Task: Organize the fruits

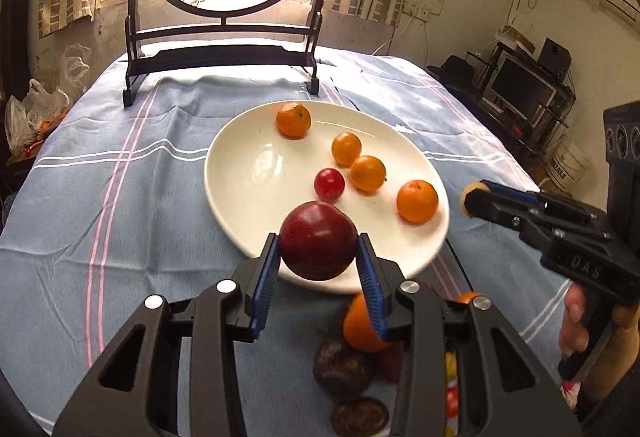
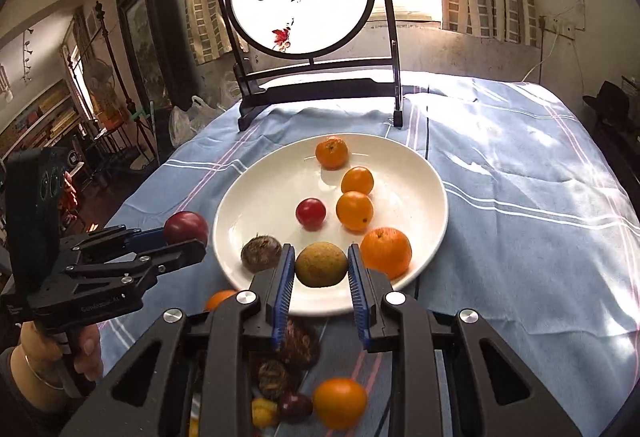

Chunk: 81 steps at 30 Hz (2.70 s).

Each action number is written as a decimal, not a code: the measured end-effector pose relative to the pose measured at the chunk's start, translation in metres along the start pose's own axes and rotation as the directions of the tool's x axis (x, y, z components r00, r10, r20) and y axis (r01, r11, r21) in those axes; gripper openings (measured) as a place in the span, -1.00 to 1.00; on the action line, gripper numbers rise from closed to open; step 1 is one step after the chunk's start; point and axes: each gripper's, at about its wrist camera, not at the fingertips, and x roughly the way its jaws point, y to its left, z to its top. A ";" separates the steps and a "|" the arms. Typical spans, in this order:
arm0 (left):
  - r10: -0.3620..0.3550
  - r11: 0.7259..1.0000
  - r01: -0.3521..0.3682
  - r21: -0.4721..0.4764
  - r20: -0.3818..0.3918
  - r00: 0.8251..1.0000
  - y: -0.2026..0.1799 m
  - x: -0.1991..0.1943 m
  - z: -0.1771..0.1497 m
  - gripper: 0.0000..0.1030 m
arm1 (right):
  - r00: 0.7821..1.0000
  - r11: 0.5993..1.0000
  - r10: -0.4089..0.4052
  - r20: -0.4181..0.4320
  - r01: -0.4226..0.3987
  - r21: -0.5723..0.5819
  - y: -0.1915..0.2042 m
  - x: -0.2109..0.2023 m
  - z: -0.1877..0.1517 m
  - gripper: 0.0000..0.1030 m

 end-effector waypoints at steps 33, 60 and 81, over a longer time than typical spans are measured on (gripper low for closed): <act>0.004 0.992 0.014 0.123 -0.143 0.990 -0.035 -0.020 -0.122 -0.07 | 1.000 0.997 -0.006 0.014 0.004 0.077 -0.031 -0.048 -0.116 -0.20; -0.022 0.997 0.023 0.071 -0.014 1.000 -0.028 -0.063 -0.131 -0.24 | 0.982 0.996 -0.086 -0.171 0.081 -0.037 -0.003 0.005 -0.093 -0.28; -0.020 0.999 0.020 0.031 0.001 1.000 -0.012 0.005 0.020 -0.23 | 1.000 0.998 -0.014 0.007 0.013 0.054 -0.013 0.007 0.020 -0.28</act>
